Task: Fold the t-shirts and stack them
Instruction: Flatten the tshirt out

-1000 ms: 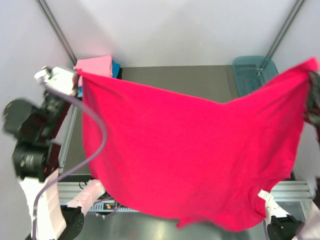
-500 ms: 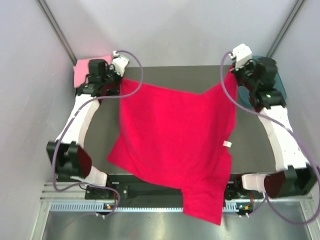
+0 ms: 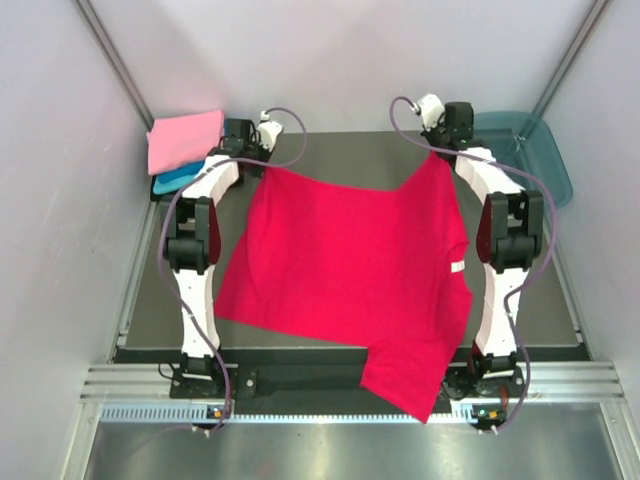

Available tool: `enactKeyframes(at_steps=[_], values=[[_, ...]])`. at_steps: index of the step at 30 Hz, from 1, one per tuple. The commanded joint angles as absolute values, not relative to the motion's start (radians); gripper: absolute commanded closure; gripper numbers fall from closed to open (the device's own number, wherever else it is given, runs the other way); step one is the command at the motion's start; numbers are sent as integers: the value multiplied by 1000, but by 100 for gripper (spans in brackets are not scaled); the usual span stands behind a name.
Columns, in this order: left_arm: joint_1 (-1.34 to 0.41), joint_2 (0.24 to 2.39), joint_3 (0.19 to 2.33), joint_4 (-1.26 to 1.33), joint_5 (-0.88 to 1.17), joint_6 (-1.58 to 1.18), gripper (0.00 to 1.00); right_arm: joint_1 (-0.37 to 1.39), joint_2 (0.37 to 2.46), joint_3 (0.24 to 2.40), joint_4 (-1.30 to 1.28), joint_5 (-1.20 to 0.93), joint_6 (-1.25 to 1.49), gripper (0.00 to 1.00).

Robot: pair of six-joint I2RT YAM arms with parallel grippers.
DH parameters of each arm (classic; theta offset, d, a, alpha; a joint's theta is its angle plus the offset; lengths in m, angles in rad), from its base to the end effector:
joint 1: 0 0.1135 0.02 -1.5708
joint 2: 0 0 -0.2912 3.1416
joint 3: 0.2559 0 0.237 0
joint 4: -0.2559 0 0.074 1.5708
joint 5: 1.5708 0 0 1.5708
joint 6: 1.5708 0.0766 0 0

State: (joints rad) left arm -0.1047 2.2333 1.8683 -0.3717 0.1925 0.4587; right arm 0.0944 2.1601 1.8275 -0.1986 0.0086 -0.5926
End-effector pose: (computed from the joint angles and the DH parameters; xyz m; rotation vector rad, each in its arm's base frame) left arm 0.5407 -0.0716 0.2171 0.7304 2.1716 -0.0390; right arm 0.5456 0.0510 0.2611 -0.7081 1.9951 -0.3075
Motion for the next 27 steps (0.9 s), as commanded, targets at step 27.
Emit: enactKeyframes(at_steps=[27], values=[[-106, 2476, 2223, -23, 138, 451, 100, 103, 2382, 2160, 32, 111, -633, 100]])
